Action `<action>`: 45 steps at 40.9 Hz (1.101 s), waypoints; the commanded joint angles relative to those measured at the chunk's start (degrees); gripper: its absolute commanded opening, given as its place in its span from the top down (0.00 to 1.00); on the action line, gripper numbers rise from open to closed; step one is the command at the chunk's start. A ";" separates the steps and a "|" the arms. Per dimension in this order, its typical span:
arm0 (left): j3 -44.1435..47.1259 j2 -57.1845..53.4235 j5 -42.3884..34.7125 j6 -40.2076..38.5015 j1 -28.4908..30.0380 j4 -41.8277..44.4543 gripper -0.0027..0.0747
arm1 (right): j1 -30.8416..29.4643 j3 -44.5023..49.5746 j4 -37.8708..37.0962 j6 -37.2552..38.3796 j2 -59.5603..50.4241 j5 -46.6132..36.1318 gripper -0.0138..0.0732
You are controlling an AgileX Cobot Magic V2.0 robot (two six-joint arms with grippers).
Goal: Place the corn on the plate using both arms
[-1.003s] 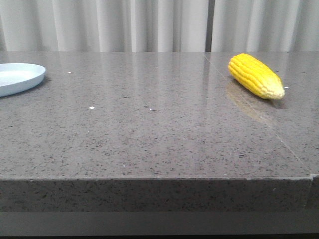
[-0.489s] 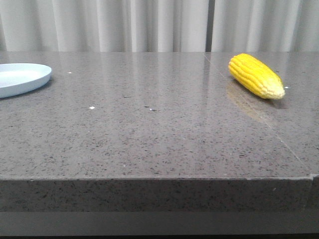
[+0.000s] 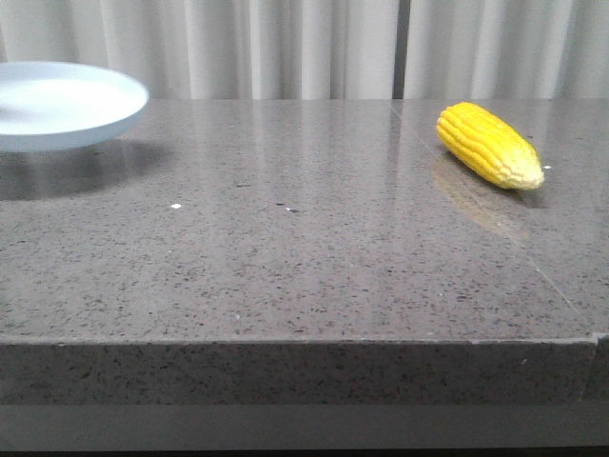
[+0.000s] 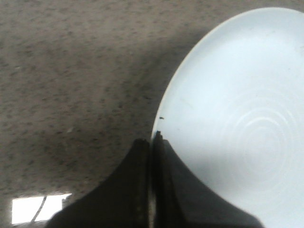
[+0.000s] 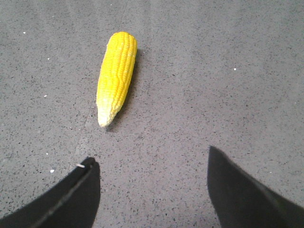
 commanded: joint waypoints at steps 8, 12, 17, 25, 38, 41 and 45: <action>-1.84 -3.62 -1.11 -0.04 -11.04 -3.03 0.99 | -0.06 -1.41 -0.22 -0.33 0.65 -4.54 0.26; -1.84 -3.52 -1.61 -0.04 -15.37 -3.03 0.99 | -0.06 -1.41 -0.22 -0.33 0.65 -4.54 0.26; -1.84 -3.30 -2.17 -0.04 -20.13 -3.03 0.99 | -0.06 -1.41 -0.22 -0.33 0.65 -4.54 0.26; -1.84 -2.21 -3.19 -0.04 -25.12 -3.03 0.99 | -0.06 -1.41 -0.22 -0.33 0.65 -4.54 0.26; -1.84 2.19 -5.65 -0.04 -26.06 -3.03 0.99 | -0.06 -1.41 -0.22 -0.33 0.65 -4.54 0.26; -1.84 2.81 -6.38 -0.04 -26.06 -2.91 0.99 | -0.06 -1.41 -0.22 -0.33 0.65 -4.54 0.26; -1.84 3.77 -6.52 -0.04 -26.06 -2.91 0.99 | -0.06 -1.41 -0.22 -0.33 0.65 -4.54 0.26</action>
